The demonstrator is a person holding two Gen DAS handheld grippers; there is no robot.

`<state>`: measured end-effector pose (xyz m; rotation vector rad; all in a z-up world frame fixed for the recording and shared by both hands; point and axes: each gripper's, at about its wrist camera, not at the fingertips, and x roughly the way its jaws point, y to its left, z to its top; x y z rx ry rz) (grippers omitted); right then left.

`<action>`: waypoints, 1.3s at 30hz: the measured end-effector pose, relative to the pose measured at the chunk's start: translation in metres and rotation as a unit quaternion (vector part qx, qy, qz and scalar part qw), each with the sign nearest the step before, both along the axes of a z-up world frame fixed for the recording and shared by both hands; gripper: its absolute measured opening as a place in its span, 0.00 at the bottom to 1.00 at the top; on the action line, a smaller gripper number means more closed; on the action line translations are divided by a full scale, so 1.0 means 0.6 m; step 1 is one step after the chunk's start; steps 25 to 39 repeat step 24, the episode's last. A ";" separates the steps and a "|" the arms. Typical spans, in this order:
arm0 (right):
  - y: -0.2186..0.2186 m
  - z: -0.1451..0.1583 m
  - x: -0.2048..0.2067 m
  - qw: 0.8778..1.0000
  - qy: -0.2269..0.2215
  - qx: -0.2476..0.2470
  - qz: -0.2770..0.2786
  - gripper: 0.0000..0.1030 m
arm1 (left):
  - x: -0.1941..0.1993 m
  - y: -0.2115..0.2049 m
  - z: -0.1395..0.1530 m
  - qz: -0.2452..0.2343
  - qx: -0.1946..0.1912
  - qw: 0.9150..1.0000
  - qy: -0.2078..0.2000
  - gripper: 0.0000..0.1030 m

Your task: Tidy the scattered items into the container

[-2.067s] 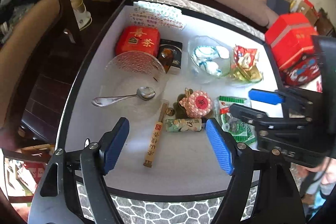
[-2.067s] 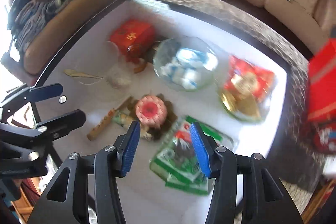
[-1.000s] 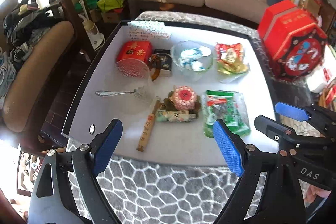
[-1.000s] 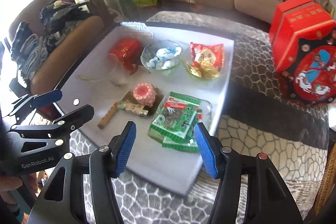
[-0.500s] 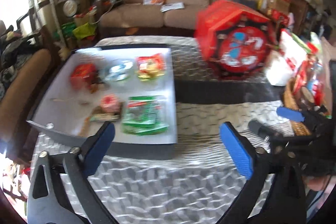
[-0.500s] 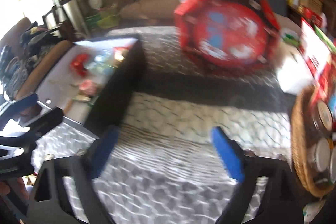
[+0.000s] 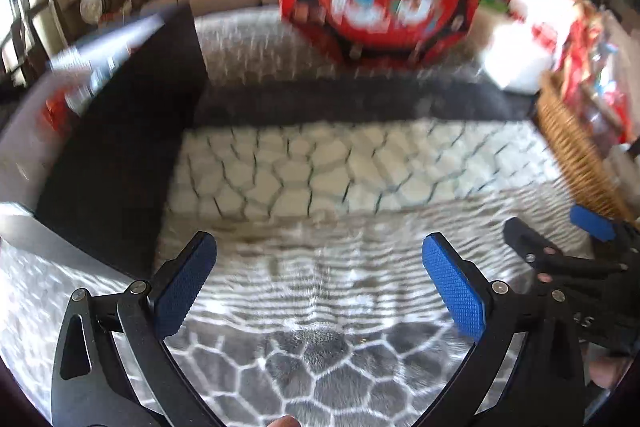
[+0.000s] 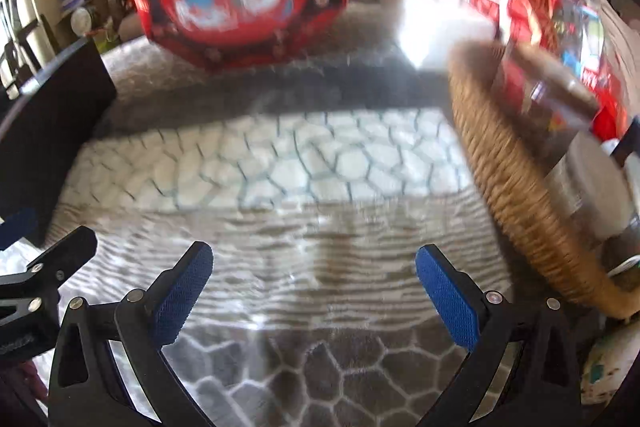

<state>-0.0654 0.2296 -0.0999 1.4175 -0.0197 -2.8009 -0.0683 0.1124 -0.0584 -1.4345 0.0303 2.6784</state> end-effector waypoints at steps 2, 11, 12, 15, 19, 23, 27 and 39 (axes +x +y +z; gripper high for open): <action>0.002 -0.016 -0.004 1.000 -0.007 -0.002 0.003 1.00 | 0.001 -0.009 -0.028 0.014 0.007 1.000 -0.013 1.00; -0.013 -0.037 0.006 1.000 0.003 0.010 0.013 1.00 | 0.006 -0.024 -0.065 0.039 -0.013 0.999 0.005 1.00; -0.011 -0.036 0.008 1.000 0.004 0.007 0.013 1.00 | 0.006 -0.022 -0.065 0.043 -0.015 0.999 0.004 1.00; -0.008 -0.036 0.009 1.000 0.004 0.000 0.011 1.00 | 0.009 -0.024 -0.064 0.049 -0.012 0.999 0.005 1.00; -0.011 -0.037 0.005 1.000 0.001 0.009 0.012 1.00 | 0.011 -0.046 -0.053 0.048 0.030 0.998 0.014 1.00; -0.012 -0.038 0.001 1.000 0.000 0.011 0.012 1.00 | 0.008 -0.044 -0.053 0.047 0.025 0.999 0.010 1.00; -0.012 -0.038 0.001 1.000 0.000 0.011 0.012 1.00 | 0.006 -0.035 -0.055 0.046 0.006 0.999 0.005 1.00; -0.012 -0.038 0.001 1.000 0.000 0.011 0.012 1.00 | 0.006 -0.035 -0.055 0.046 0.006 0.999 0.005 1.00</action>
